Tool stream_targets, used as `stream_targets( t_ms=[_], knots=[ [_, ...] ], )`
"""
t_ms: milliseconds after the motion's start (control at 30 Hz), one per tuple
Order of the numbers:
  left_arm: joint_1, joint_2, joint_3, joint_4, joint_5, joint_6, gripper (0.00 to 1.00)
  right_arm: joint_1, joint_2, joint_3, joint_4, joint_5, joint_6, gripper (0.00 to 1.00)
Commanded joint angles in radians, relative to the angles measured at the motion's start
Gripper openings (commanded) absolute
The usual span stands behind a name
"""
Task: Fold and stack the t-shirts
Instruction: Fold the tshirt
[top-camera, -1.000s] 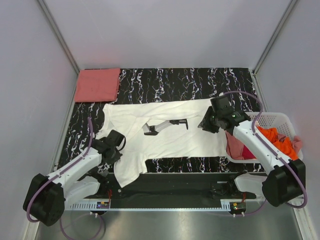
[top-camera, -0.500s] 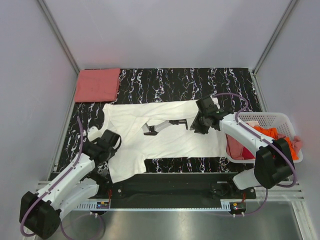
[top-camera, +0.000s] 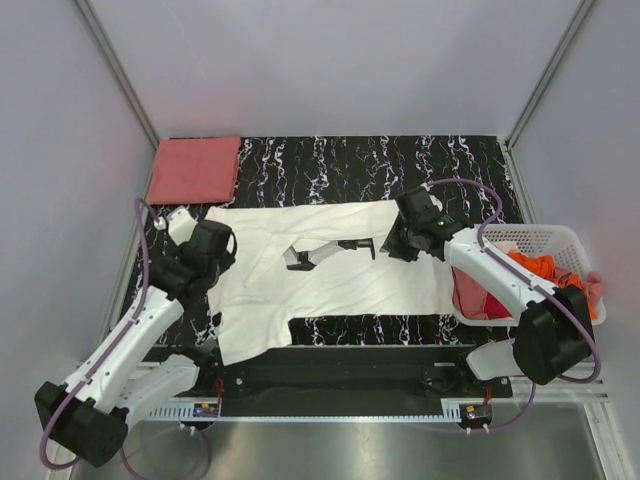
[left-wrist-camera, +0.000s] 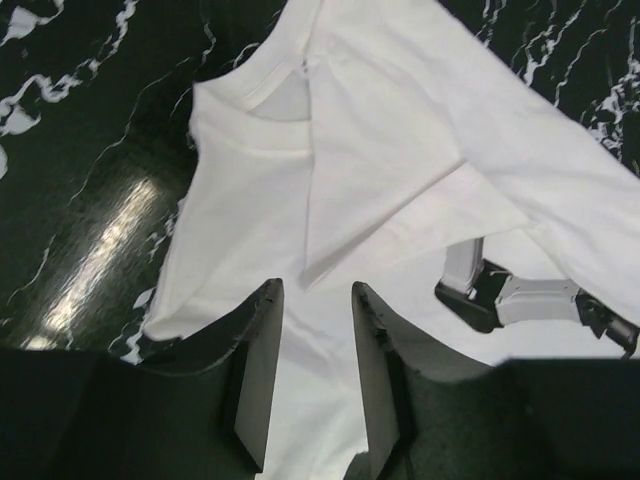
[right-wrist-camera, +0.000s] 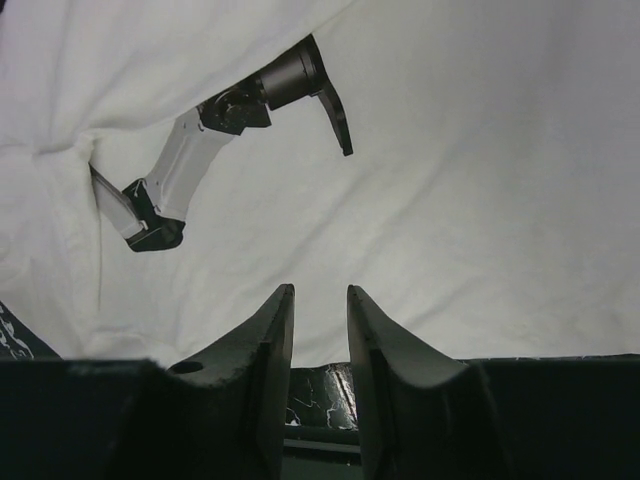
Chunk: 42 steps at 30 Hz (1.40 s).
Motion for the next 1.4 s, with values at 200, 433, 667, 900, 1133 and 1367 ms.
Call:
stream_targets(
  t_ms=[200,433,667,900,1133,1367],
  knots=[
    [0.283,0.432,0.078,0.426,0.365,0.106,0.27,0.01,-0.077,0.042,0.042,0.053,-0.064,0.35],
    [0.338,0.693,0.194,0.36,0.335,0.134,0.31,0.009,-0.119,-0.007,0.044,0.101,-0.079,0.35],
    [0.344,0.8,0.196,0.262,0.195,0.113,0.33,0.009,-0.117,0.004,0.039,0.139,-0.092,0.35],
    [0.431,0.88,0.204,0.245,0.191,0.143,0.33,0.009,-0.138,0.001,-0.048,0.141,-0.029,0.34],
    [0.51,0.901,0.202,0.24,0.174,0.161,0.33,0.007,-0.162,-0.028,-0.05,0.133,-0.019,0.34],
    [0.539,0.889,0.286,0.243,0.207,0.201,0.33,0.009,-0.145,-0.019,-0.14,0.168,0.177,0.34]
  ],
)
